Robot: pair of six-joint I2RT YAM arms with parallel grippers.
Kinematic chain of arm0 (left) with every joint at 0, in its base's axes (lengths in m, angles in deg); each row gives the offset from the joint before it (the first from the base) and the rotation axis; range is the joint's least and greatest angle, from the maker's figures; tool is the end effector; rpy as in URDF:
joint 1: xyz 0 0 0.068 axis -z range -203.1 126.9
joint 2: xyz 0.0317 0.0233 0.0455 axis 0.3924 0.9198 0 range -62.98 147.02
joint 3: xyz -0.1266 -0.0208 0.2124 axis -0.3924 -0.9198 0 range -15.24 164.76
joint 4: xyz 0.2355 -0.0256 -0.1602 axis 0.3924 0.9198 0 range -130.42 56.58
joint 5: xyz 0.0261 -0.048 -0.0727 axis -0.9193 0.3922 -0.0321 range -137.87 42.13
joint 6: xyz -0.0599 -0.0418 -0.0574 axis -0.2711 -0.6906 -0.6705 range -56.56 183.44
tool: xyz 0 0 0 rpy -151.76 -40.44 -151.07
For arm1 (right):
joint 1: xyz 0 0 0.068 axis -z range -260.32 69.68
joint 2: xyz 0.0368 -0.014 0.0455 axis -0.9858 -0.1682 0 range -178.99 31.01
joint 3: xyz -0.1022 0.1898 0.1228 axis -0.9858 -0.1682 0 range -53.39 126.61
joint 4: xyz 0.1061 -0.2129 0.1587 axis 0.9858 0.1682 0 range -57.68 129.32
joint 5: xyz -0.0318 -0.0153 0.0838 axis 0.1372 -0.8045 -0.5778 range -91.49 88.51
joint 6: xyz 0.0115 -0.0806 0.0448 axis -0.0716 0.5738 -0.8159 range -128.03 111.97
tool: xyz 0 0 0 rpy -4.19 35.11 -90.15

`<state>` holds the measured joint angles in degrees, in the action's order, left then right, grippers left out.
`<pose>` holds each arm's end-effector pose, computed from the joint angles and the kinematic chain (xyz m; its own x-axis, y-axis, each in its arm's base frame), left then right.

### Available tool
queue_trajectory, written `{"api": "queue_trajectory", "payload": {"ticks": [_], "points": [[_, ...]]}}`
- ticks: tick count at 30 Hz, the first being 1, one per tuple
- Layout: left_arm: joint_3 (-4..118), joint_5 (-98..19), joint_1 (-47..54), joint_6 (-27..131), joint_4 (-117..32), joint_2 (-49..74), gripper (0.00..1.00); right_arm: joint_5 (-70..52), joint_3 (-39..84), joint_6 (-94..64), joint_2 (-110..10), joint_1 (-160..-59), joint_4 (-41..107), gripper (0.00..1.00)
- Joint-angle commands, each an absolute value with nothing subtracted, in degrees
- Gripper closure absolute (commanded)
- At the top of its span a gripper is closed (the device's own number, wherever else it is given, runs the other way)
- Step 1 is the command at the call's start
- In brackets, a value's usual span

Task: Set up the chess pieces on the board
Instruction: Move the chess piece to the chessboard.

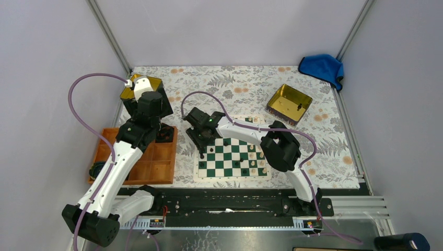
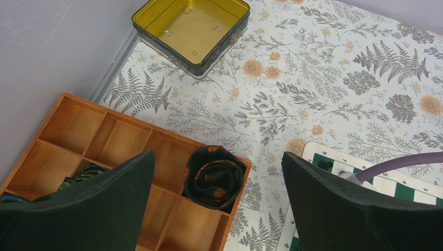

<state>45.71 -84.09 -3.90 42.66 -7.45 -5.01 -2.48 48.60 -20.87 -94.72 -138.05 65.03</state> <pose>0.2841 -0.0466 0.3189 -0.3640 -0.1763 -0.9146 -0.3713 0.9280 -0.0311 0.2757 0.4391 0.1215 -0.6228 -0.5703 -0.5356 -0.7304 0.6691 0.1369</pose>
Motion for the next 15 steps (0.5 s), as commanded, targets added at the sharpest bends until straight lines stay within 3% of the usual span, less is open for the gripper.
{"api": "queue_trajectory", "payload": {"ticks": [1, 15], "points": [[45.8, -85.0, -3.6, 43.4, -10.4, -5.3, 0.01, 0.4, 51.5, -19.3, -89.8, -138.3, 65.5, 0.52], [46.4, -84.7, -3.6, 43.2, -10.1, -4.3, 0.01, 1.5, 48.7, -19.5, -84.5, -138.5, 66.5, 0.51]]}}
